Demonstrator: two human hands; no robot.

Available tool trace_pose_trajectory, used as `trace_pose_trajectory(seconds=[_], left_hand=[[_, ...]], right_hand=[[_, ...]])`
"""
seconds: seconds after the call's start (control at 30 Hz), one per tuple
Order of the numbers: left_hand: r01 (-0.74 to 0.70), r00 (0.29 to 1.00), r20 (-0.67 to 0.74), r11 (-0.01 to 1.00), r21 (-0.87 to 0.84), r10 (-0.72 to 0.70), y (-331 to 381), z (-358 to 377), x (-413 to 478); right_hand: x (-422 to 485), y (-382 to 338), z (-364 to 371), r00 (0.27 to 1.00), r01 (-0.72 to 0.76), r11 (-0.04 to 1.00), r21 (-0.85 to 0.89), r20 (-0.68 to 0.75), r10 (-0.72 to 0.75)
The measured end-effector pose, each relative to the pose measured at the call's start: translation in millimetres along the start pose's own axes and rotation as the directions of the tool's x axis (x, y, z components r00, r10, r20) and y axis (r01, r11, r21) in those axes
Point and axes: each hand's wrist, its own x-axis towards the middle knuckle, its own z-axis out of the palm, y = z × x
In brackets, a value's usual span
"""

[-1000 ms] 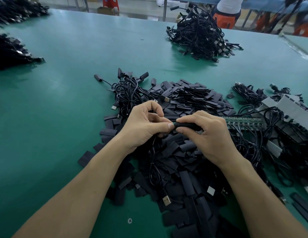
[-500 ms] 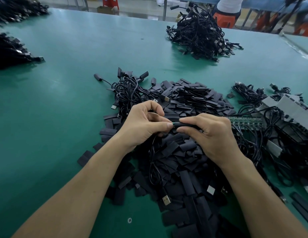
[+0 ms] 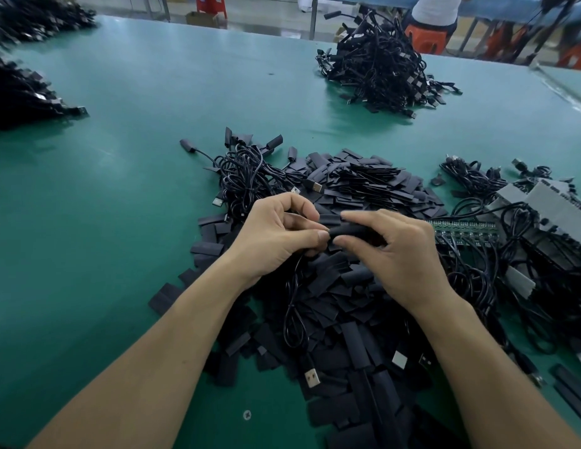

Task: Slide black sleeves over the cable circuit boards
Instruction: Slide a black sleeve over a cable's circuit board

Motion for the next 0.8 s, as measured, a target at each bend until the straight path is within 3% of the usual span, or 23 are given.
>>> trace_pose_trajectory(seconds=[0.17, 0.47, 0.8], left_hand=[[-0.002, 0.999, -0.037, 1.0, 0.002, 0.003, -2.3, 0.4, 2.0], [-0.01, 0.999, -0.047, 1.0, 0.013, 0.011, -3.7, 1.3, 2.9], [-0.044, 0.998, -0.036, 0.999, -0.001, 0.044, -4.9, 1.5, 2.1]], right_hand=[[1.7, 2.4, 0.2, 0.973, -0.155, 0.984, 0.088, -0.16, 0.168], [1.2, 1.0, 0.1, 0.968, -0.222, 0.923, 0.314, -0.039, 0.246], [2.8, -2.4, -1.4, 0.958, -0.264, 0.887, 0.379, -0.008, 0.288]])
